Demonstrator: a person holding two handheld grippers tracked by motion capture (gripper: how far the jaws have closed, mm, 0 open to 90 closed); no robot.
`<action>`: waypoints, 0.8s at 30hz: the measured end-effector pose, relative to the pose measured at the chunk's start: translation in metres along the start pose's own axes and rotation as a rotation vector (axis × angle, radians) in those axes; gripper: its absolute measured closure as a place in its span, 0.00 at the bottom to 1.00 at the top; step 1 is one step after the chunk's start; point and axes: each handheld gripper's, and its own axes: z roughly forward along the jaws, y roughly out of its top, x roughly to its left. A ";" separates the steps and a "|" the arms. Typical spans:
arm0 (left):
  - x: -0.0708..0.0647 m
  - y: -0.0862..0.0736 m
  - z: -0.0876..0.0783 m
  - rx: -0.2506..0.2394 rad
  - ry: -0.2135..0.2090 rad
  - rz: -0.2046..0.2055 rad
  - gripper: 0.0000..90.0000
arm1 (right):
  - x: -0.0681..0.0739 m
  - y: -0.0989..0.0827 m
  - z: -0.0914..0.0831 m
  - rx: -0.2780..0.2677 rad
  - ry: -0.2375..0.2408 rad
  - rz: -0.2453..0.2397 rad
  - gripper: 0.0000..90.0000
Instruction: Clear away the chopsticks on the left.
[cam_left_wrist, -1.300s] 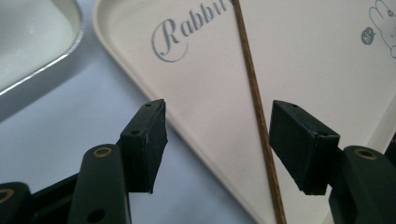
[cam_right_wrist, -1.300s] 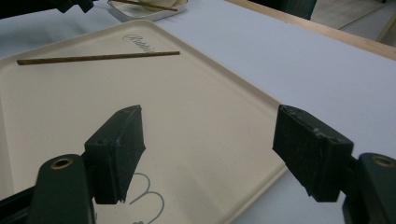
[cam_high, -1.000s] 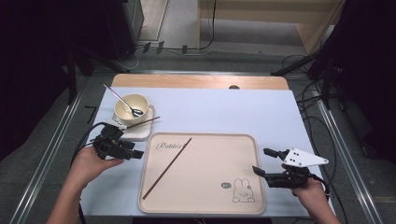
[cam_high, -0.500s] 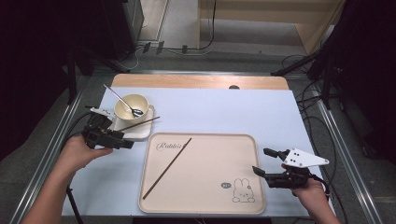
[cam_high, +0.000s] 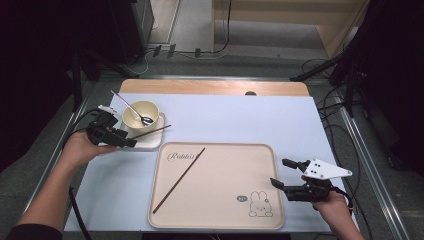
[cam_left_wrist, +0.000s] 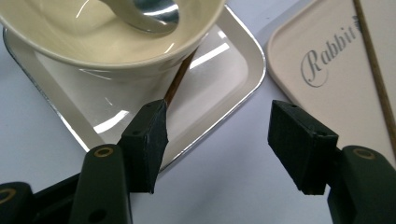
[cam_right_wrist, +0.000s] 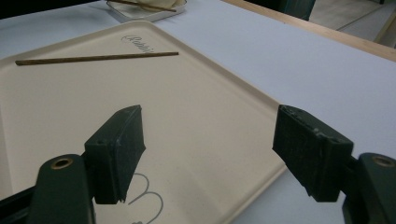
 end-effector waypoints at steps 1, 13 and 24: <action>0.000 0.000 0.000 0.000 0.000 0.000 0.45 | 0.000 0.000 0.000 0.000 0.000 0.000 0.28; 0.021 0.004 0.015 0.103 0.056 0.001 0.55 | 0.000 0.000 0.000 -0.003 0.001 0.000 0.28; 0.024 0.006 0.031 0.123 0.063 0.035 0.70 | 0.000 0.000 -0.001 -0.004 0.005 -0.011 0.28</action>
